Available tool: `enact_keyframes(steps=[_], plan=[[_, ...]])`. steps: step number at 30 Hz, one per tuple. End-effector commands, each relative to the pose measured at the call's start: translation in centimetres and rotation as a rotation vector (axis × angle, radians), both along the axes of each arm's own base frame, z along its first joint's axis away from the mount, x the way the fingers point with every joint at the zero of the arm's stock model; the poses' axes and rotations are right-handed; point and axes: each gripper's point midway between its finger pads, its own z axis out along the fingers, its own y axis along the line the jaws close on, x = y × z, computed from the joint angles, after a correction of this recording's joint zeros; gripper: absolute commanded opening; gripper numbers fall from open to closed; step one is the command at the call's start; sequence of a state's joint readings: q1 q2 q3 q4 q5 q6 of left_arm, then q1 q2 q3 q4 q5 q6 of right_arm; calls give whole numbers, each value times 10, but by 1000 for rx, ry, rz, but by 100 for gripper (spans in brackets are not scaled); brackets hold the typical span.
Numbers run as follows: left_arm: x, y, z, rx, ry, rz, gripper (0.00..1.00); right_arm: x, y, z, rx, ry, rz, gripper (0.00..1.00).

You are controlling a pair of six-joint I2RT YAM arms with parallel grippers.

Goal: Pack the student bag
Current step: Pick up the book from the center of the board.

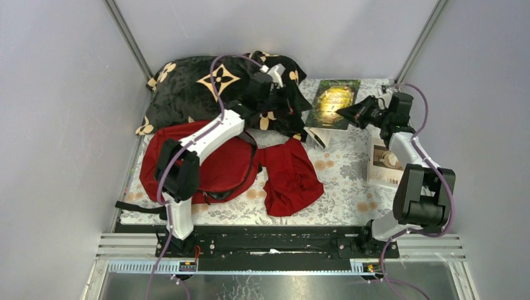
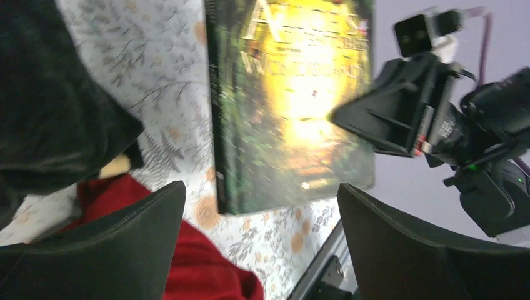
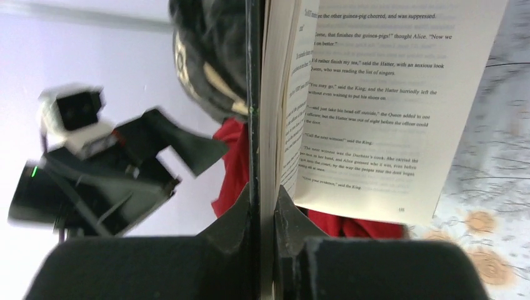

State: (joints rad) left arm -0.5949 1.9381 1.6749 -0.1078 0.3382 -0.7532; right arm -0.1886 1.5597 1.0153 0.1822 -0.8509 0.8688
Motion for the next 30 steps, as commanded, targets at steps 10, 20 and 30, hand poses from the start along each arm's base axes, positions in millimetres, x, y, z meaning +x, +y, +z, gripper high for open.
enact_keyframes(steps=[10, 20, 30], plan=[[-69, 24, 36, -327, 98, -256, 87, -102, 109, 83, 84, -404, 451, 0], [-75, 35, 46, -353, 93, -175, 16, -119, 101, 42, 28, -256, 341, 80], [-69, 60, 80, -363, -1, 5, 0, -148, 41, 40, -90, -248, -180, 100]])
